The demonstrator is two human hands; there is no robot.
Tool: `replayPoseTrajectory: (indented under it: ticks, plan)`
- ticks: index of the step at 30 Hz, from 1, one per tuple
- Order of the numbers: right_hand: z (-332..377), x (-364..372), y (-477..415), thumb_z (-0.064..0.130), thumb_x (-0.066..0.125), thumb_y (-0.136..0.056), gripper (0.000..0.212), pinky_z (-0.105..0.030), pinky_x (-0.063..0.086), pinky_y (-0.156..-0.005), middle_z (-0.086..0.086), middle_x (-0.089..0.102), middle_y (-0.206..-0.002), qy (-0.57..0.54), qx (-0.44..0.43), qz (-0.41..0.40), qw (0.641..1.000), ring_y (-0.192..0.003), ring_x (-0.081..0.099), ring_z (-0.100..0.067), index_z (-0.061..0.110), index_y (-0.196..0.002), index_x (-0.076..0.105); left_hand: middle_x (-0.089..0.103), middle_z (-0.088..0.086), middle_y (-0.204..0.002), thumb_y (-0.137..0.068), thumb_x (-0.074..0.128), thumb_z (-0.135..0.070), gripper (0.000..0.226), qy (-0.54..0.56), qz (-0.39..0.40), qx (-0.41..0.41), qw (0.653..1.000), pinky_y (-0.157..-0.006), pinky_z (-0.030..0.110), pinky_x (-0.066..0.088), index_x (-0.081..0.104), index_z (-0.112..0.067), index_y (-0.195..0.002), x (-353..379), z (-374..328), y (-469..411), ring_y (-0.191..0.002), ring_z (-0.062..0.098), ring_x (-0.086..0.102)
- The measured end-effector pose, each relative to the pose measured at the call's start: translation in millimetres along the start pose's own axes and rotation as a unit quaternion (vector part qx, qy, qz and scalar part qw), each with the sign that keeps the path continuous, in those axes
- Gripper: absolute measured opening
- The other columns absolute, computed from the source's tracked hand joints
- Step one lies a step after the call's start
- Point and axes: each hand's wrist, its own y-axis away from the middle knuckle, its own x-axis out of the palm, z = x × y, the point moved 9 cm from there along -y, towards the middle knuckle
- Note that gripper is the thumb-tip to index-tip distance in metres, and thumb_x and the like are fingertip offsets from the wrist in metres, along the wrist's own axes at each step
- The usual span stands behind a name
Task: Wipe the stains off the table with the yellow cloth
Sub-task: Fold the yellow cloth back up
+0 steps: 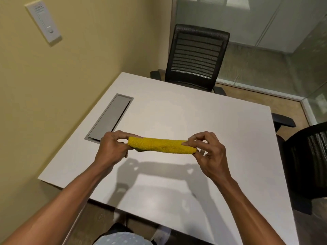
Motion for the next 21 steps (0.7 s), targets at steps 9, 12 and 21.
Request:
replayPoseTrajectory:
  ticks: [9,12,21]
  plan:
    - [10,8,4,0.000,0.070,-0.084,0.057,-0.033,0.050,-0.049,-0.001,0.060,-0.090,0.177,-0.031,-0.064,0.982,-0.064,0.055,-0.018,0.032,-0.131,0.077,0.078,0.015,-0.067,-0.091,0.065,0.002,0.041,0.005,0.056,-0.033,0.998,-0.041,0.027,0.050,0.090,-0.031,-0.096,1,18,-16,-0.040,0.029,0.066]
    - [2,24,1,-0.005,0.064,-0.083,0.055,-0.038,0.059,-0.055,0.003,0.076,-0.077,0.097,0.039,-0.036,0.994,-0.061,0.070,-0.017,0.025,-0.128,0.079,0.083,0.018,-0.080,-0.095,0.066,0.003,0.039,0.089,0.088,-0.045,0.991,-0.047,0.030,0.058,0.089,-0.028,-0.101,2,22,-27,-0.053,0.034,0.076]
    - [-8,87,-27,-0.002,0.059,-0.080,0.049,-0.017,0.052,-0.076,0.006,0.080,-0.104,-0.156,0.202,-0.026,0.967,-0.088,0.070,-0.010,0.025,-0.114,0.084,0.082,0.018,-0.120,-0.095,0.058,-0.010,0.032,0.301,0.098,-0.076,0.946,-0.088,0.037,0.067,0.088,-0.007,-0.103,-35,53,-80,-0.112,0.033,0.080]
